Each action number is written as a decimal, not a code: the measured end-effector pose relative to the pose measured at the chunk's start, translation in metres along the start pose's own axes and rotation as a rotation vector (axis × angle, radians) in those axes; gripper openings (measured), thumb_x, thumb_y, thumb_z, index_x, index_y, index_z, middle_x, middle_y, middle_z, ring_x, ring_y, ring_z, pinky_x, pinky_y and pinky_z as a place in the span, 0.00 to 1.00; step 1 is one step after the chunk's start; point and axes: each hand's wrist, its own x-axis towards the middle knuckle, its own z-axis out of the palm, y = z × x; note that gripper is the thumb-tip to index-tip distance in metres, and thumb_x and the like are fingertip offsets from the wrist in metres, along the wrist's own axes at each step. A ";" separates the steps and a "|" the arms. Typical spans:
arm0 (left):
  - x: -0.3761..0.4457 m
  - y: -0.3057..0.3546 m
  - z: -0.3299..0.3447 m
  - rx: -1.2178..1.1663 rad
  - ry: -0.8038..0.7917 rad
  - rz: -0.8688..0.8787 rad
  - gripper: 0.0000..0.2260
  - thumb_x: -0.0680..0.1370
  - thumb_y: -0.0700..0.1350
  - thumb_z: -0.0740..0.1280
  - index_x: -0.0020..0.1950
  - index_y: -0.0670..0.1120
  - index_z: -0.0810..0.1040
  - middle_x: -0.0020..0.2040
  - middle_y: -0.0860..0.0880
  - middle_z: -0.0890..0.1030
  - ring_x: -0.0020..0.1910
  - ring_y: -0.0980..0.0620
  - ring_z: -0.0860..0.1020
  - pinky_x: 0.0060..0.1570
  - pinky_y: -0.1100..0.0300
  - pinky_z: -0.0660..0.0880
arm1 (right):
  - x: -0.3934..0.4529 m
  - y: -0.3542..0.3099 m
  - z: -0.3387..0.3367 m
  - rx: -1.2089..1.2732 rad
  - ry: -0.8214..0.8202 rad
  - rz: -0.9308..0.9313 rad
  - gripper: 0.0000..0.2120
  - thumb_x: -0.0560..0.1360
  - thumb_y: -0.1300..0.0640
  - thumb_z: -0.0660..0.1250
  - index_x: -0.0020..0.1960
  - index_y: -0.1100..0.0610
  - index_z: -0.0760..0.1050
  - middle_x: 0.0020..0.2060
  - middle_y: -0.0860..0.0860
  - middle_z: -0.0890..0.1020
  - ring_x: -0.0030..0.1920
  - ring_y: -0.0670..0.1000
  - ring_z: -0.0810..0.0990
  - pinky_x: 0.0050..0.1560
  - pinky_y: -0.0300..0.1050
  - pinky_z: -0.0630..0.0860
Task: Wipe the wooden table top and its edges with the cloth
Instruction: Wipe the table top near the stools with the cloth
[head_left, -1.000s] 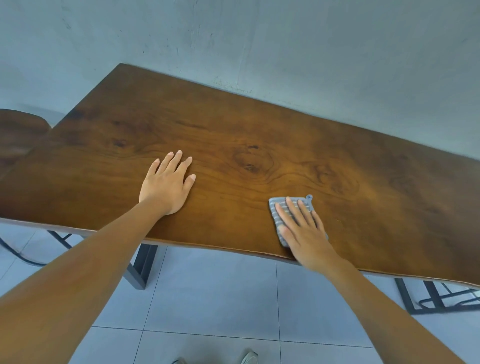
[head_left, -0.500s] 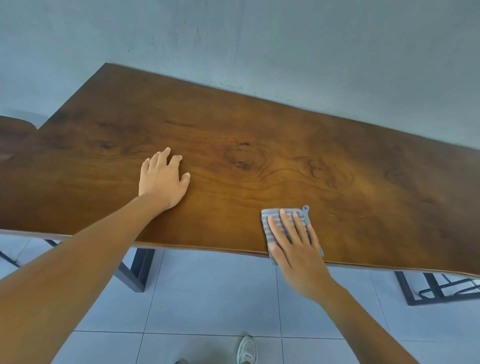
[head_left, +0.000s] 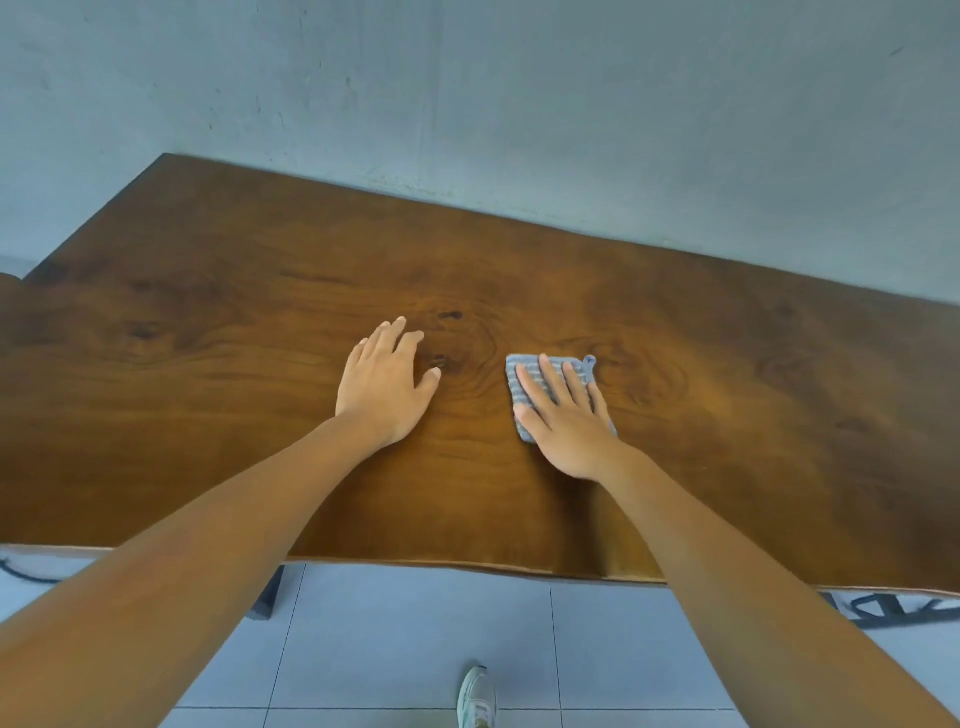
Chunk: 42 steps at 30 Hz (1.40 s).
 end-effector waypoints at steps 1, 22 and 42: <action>0.003 0.006 0.004 -0.010 -0.004 0.001 0.27 0.84 0.59 0.58 0.81 0.50 0.62 0.83 0.48 0.56 0.83 0.48 0.53 0.80 0.50 0.52 | 0.013 0.000 -0.006 0.017 -0.005 0.047 0.28 0.84 0.38 0.38 0.82 0.40 0.35 0.81 0.46 0.33 0.80 0.52 0.30 0.78 0.57 0.32; 0.009 0.023 0.037 0.182 0.024 -0.042 0.30 0.84 0.62 0.46 0.84 0.52 0.52 0.84 0.52 0.50 0.83 0.54 0.47 0.81 0.55 0.45 | 0.018 0.061 -0.021 -0.173 -0.046 -0.539 0.26 0.85 0.35 0.40 0.80 0.35 0.35 0.79 0.40 0.31 0.77 0.44 0.25 0.77 0.52 0.28; 0.007 0.025 0.037 0.156 0.046 -0.076 0.30 0.83 0.64 0.45 0.83 0.55 0.54 0.84 0.57 0.51 0.82 0.60 0.45 0.80 0.59 0.44 | 0.138 0.046 -0.041 -0.120 0.040 -0.333 0.27 0.84 0.39 0.34 0.81 0.42 0.32 0.81 0.48 0.32 0.79 0.55 0.29 0.78 0.61 0.33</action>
